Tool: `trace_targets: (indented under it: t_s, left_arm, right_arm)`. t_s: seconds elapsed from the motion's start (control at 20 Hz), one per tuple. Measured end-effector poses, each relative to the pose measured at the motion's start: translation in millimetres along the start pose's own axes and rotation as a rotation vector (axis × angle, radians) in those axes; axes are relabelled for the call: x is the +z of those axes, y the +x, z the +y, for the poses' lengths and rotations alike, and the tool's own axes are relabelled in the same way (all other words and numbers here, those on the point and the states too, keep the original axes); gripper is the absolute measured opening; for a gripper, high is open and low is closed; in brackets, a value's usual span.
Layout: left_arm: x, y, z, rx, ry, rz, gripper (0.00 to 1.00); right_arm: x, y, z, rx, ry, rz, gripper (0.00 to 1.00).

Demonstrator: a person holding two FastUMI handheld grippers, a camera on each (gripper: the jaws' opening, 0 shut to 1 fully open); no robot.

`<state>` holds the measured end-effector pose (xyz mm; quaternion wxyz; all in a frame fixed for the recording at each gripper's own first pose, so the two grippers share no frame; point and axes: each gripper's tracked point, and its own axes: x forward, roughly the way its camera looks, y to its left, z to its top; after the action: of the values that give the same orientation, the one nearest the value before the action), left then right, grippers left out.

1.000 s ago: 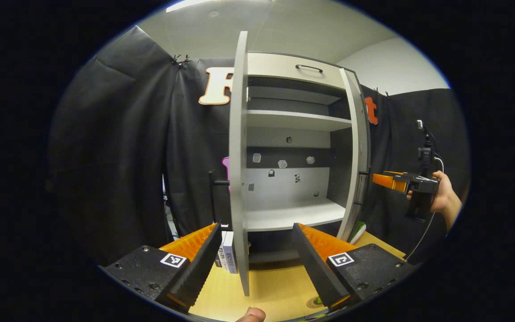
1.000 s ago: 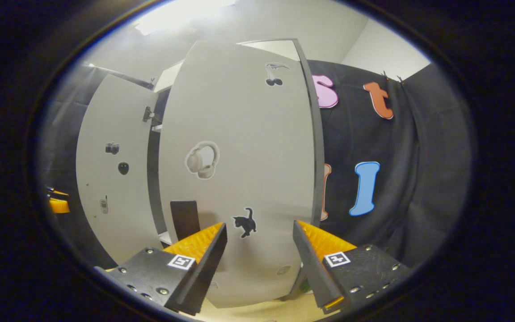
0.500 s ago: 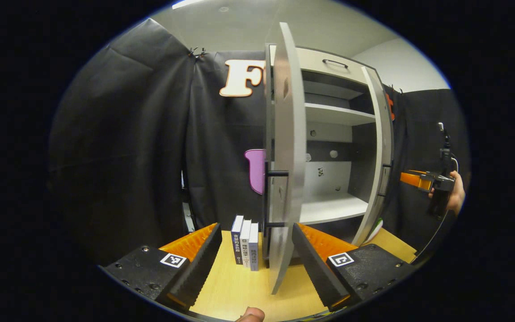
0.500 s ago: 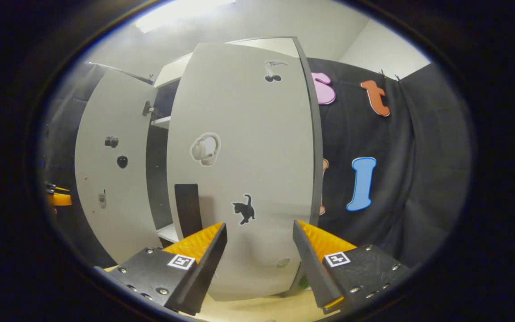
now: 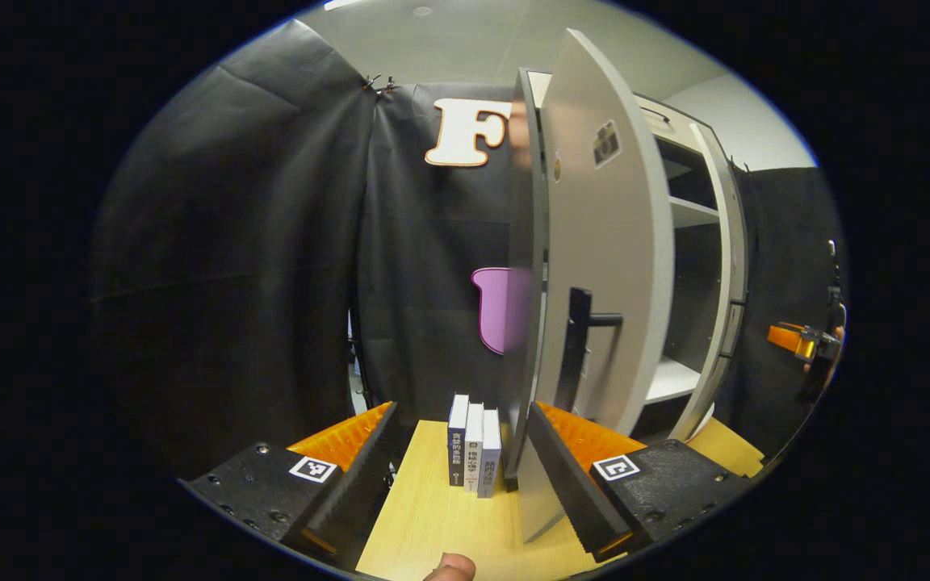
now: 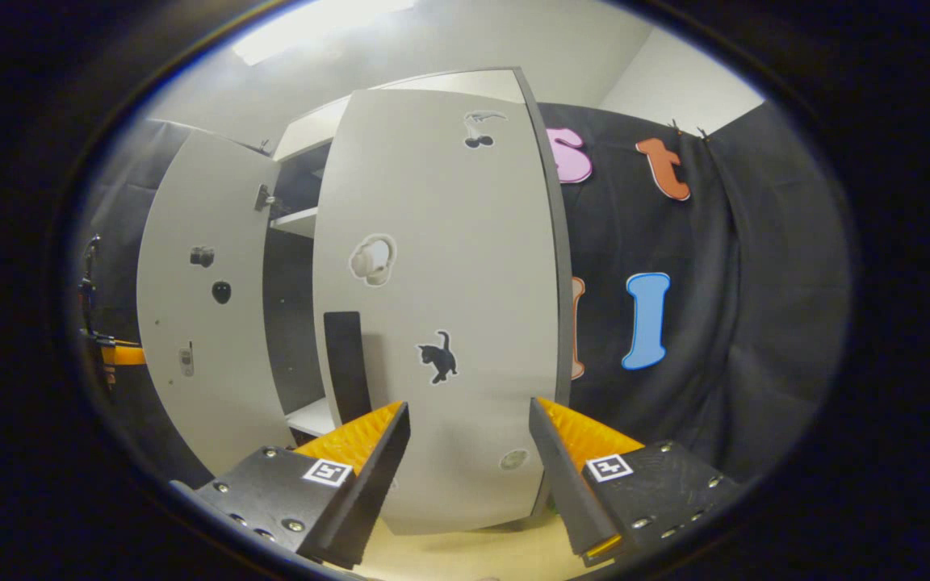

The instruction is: Grasp the bottle in the cabinet with the left hand and place it on the coaster, then close the right door with the right hand and the left door with the left hand.

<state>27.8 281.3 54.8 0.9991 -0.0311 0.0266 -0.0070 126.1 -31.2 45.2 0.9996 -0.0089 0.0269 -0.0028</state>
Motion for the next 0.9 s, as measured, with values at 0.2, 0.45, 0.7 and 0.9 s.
trace_targets:
  t_s: [0.2, 0.45, 0.7, 0.9]
  left_arm:
    - [8.2, 24.7, 5.9, -0.029, -0.034, 0.010, 0.99]
    - [36.7, 37.0, -24.2, -0.145, -0.060, -0.038, 0.96]
    - [35.9, 34.5, -30.0, -0.144, 0.008, -0.031, 0.95]
    - [34.9, 32.2, -43.9, -0.161, 0.004, -0.027, 0.90]
  right_arm:
    - [3.6, 0.1, -1.5, -0.010, -0.005, -0.020, 0.90]
    - [23.7, -10.6, -1.0, -0.017, -0.007, -0.064, 0.90]
    - [26.5, -34.8, 19.3, -0.033, 0.013, -0.057, 0.90]
    - [31.4, -50.2, 17.6, -0.035, 0.014, -0.072, 0.90]
